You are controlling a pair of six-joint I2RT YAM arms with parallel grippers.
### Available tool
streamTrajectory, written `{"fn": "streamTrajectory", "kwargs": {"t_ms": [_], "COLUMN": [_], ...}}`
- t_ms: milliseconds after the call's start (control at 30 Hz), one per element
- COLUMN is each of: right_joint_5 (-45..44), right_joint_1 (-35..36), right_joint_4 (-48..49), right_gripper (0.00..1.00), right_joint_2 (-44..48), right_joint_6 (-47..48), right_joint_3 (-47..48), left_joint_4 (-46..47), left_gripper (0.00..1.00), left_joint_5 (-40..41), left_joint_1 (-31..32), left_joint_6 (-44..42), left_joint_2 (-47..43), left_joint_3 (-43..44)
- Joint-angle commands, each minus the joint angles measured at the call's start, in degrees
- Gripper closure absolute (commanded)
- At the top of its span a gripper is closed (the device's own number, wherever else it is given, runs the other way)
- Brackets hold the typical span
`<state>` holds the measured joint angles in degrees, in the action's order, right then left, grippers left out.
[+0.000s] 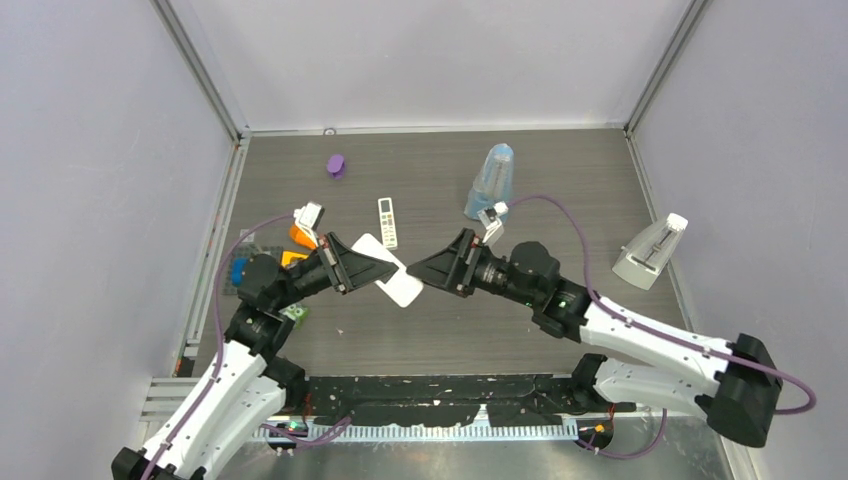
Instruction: Load the batteries into the remote control
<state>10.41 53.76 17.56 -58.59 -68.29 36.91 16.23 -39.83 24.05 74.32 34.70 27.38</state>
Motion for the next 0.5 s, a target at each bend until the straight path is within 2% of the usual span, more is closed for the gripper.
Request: {"fn": "streamTrajectory", "kwargs": {"t_ms": [0,133,233,367,467], "right_joint_5": [1.7,10.02,17.36,20.98,18.23], "right_joint_1": [-2.12,-2.69,-2.58,-2.33,-2.17], "right_joint_4": [-6.68,-11.36,-14.54,-15.82,-16.23], "right_gripper": [0.02,0.03,0.01,0.0,0.0], "right_joint_2": [5.54,5.02,2.38,-0.37,-0.68], "right_joint_6": [14.14,26.83,35.35,39.26,39.44], "right_joint_3": [0.77,5.44,10.34,13.73,14.84], "left_joint_4": [-0.9,-4.66,-8.8,-13.16,-14.37], "left_gripper": [1.0,1.0,1.0,1.0,1.0], "left_joint_5": [-8.09,-16.34,-19.16,-20.24,-20.6], "left_joint_1": [0.29,0.34,0.31,0.34,0.29], "left_joint_6": [-7.63,-14.07,-18.97,-24.03,-25.18], "left_joint_2": [-0.24,2.19,2.97,4.19,5.12], "left_joint_3": [5.4,8.3,10.07,11.65,12.47]}}
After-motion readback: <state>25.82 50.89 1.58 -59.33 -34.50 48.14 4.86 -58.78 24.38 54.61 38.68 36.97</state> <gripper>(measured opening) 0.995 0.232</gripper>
